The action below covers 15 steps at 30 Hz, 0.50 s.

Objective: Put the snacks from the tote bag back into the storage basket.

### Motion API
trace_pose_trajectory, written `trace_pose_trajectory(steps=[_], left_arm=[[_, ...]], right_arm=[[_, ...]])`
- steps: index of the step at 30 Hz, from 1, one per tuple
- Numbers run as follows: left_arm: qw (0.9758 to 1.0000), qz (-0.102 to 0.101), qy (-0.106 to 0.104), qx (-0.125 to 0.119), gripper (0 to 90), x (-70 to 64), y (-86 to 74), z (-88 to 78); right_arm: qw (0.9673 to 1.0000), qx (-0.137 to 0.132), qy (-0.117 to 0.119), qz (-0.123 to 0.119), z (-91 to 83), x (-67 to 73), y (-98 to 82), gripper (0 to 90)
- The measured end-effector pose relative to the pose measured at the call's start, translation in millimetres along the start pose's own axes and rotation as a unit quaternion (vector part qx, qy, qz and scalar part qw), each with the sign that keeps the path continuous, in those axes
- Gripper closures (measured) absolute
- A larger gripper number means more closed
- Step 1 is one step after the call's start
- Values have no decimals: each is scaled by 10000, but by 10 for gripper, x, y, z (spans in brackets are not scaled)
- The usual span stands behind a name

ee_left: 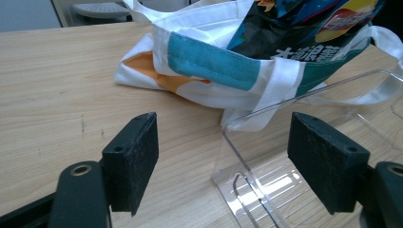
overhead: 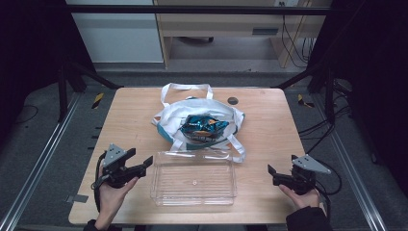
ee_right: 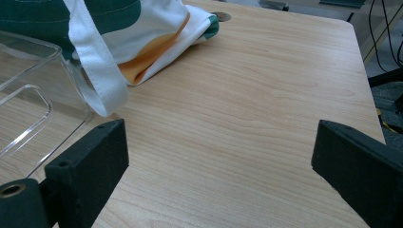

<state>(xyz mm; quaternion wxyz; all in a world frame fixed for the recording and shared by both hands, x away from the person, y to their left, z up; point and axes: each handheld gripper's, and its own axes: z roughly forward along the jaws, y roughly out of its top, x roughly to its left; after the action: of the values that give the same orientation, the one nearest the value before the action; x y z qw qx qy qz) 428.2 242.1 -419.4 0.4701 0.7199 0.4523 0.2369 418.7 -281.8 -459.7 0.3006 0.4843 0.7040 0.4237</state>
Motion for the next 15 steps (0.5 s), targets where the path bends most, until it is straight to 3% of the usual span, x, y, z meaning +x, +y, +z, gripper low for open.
trace_pose_trajectory(steps=[15], left_arm=[[9997,208,-51,-120,253,-105,174,13]], right_arm=[[10000,-75,-34,19,-16,-4,4,53]])
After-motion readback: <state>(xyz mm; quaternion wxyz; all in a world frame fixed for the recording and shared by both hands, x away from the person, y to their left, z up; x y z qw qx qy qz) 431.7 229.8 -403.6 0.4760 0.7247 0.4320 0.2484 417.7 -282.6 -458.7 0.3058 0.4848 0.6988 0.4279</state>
